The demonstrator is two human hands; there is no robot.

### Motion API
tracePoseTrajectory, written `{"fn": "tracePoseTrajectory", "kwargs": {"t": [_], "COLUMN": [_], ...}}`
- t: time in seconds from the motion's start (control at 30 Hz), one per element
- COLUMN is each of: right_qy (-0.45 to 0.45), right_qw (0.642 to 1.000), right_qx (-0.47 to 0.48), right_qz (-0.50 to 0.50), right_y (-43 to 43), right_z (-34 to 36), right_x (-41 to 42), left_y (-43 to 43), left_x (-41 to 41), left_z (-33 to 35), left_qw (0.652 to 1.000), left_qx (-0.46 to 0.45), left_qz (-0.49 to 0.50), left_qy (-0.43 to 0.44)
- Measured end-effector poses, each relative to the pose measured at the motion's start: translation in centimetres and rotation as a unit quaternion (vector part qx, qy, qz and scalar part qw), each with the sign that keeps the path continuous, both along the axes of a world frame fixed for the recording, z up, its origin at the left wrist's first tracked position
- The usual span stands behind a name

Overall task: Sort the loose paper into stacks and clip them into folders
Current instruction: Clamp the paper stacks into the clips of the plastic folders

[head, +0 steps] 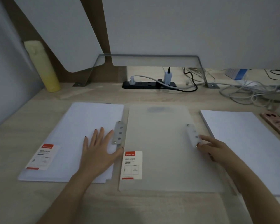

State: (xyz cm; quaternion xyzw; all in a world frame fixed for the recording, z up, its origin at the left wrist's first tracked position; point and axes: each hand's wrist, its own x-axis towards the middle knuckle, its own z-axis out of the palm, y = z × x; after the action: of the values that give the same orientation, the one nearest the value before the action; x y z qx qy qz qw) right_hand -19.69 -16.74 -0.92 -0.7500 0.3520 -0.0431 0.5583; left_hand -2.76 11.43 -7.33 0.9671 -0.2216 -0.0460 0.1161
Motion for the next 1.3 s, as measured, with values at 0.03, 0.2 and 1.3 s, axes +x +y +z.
{"fn": "tracePoseTrajectory", "kwargs": {"t": [0.03,0.2,1.3], "right_qy": [-0.005,-0.034,-0.115], "right_qw": [1.000,0.999,0.915], "right_qx": [0.007,-0.003,-0.008], "right_qz": [0.004,0.003,0.386], "right_y": [0.4,0.9,14.8], "right_z": [0.0,-0.4,2.2], "right_x": [0.1,0.3,9.0], "left_y": [0.6,2.2,3.7], "left_x": [0.2,0.9,0.7], "left_z": [0.0,0.0,17.6], "left_qw": [1.000,0.999,0.744], "left_qx": [0.005,0.026,-0.563], "left_qz": [0.006,0.020,0.015], "left_qy": [-0.003,-0.004,0.359]}}
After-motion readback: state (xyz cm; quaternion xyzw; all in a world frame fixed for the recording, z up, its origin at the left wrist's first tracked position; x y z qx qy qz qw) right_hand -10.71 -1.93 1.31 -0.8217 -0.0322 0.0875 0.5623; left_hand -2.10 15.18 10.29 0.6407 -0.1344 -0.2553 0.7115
